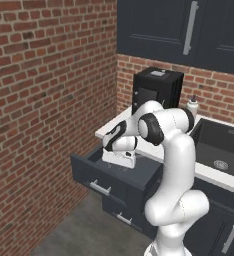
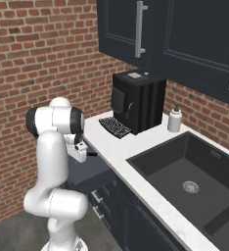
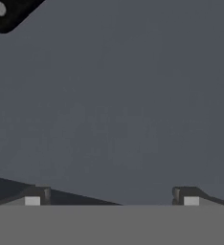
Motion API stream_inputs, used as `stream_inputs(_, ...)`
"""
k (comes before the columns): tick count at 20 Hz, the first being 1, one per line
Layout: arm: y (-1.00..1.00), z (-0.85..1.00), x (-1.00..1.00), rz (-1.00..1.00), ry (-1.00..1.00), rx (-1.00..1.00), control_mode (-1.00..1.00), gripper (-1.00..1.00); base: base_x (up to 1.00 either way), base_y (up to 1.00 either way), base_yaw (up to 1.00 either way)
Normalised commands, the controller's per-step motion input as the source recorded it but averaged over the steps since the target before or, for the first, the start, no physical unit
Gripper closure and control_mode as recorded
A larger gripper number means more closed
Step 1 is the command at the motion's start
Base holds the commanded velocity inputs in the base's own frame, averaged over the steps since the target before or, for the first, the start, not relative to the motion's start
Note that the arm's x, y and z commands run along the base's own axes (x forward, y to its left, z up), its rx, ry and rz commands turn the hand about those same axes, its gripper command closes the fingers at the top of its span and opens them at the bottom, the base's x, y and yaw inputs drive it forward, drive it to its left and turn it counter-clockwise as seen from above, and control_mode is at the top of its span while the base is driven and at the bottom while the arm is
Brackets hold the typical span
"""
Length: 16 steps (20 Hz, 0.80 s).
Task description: Pick up the knife from the drawer and place it on the cutting board. Then place the meat from the plate to the cutting board.
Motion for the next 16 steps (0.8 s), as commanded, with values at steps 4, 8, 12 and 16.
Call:
stream_inputs(4, 0.0, -0.29, 0.02, 0.0, 0.01, 0.0, -1.0, -1.0, 0.0, 0.0, 0.0)
stream_inputs(8, 0.03, -0.32, 0.0, 0.0, 0.0, -0.02, -1.0, -1.0, 0.0, 0.0, 0.0)
stream_inputs(12, 0.03, -0.39, 0.0, 0.0, 0.01, 0.0, -1.0, -1.0, 0.0, 0.0, 0.0)
stream_inputs(16, 0.06, -0.41, 0.0, 0.0, 0.01, 0.0, -1.0, -1.0, 0.0, 0.0, 0.0)
